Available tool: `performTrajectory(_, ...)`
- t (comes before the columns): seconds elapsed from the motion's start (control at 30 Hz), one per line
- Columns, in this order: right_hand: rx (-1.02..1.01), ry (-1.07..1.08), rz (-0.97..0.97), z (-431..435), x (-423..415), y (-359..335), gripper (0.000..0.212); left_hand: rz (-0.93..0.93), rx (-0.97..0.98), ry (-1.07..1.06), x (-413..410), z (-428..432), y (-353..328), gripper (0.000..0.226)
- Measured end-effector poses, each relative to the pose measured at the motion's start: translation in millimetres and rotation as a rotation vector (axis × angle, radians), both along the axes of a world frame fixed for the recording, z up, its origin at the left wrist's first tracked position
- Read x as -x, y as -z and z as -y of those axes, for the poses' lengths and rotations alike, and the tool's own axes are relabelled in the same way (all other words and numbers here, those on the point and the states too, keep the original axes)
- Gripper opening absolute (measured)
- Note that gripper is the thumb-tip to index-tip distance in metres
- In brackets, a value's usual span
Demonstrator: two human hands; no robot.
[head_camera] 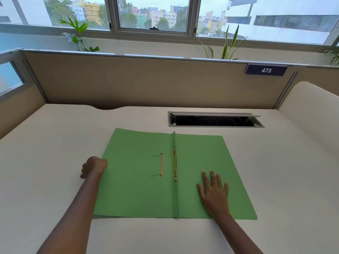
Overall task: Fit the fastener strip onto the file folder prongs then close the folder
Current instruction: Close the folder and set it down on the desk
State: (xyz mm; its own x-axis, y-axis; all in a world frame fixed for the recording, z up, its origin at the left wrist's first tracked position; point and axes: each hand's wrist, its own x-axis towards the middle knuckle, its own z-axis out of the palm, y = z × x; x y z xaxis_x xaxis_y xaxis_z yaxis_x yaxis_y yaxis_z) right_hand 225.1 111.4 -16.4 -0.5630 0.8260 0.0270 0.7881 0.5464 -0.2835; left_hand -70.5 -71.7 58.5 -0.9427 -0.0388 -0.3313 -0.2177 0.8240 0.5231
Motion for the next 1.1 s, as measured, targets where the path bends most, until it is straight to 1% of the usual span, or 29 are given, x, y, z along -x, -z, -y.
performTrajectory(0.1,0.006,-0.002,0.034,-0.3,-0.7,-2.1,0.125,-0.119,-0.036,0.048,5.6,-1.4,-25.6,0.033)
performTrajectory(0.17,0.012,-0.011,0.074,-0.5,-1.2,-4.7,0.122,-0.167,-0.065,0.089,11.8,-3.5,-46.3,0.034)
performTrajectory(0.2,0.026,-0.019,0.088,-0.1,-1.5,-7.9,0.113,-0.187,-0.102,0.124,14.6,-4.7,-56.5,0.034)
performTrajectory(0.3,0.107,-0.027,0.077,-4.1,-0.8,-17.1,0.067,-0.26,-0.3,0.295,11.8,-12.2,-88.8,0.024)
performTrajectory(0.33,0.142,-0.027,0.023,-6.8,0.5,-20.6,0.058,-0.266,-0.384,0.366,5.3,-17.7,-99.4,0.021)
performTrajectory(0.37,0.176,-0.025,-0.069,-9.3,1.9,-26.0,0.053,-0.255,-0.475,0.426,-3.4,-24.8,-110.2,0.019)
performTrajectory(0.4,0.227,-0.017,-0.19,-10.7,4.3,-33.5,0.051,-0.219,-0.568,0.471,-15.1,-32.2,-120.9,0.017)
performTrajectory(0.47,0.353,0.017,-0.427,-11.9,7.7,-57.0,0.045,-0.106,-0.738,0.563,-41.5,-46.9,-137.7,0.024)
performTrajectory(0.53,0.468,0.044,-0.575,-13.3,9.8,-84.8,0.041,0.012,-0.83,0.667,-66.3,-59.6,-144.7,0.026)
performTrajectory(0.6,0.571,0.033,-0.687,-17.1,8.0,-110.1,0.041,0.076,-0.863,0.755,-88.7,-71.0,-141.5,0.026)
performTrajectory(0.67,0.65,0.015,-0.775,-23.5,2.9,-132.3,0.044,0.078,-0.849,0.821,-108.7,-83.2,-130.8,0.025)
performTrajectory(0.73,0.715,0.015,-0.828,-31.0,-4.6,-151.2,0.049,0.066,-0.779,0.889,-126.5,-94.0,-116.0,0.03)
performTrajectory(0.8,0.769,0.025,-0.862,-38.0,-13.3,-166.0,0.052,0.08,-0.681,0.937,-141.6,-102.5,-97.8,0.033)
performTrajectory(0.9,0.791,0.095,-0.862,-50.1,-26.9,-175.4,0.052,0.109,-0.475,0.995,-154.1,-111.0,-63.0,0.035)
performTrajectory(1.0,0.738,0.187,-0.816,-65.4,-42.8,-170.6,0.05,0.105,-0.286,0.993,-160.1,-112.8,-33.7,0.036)
performTrajectory(1.1,0.622,0.239,-0.67,-80.4,-57.7,-152.9,0.045,0.105,-0.17,0.922,-162.5,-109.6,-12.6,0.043)
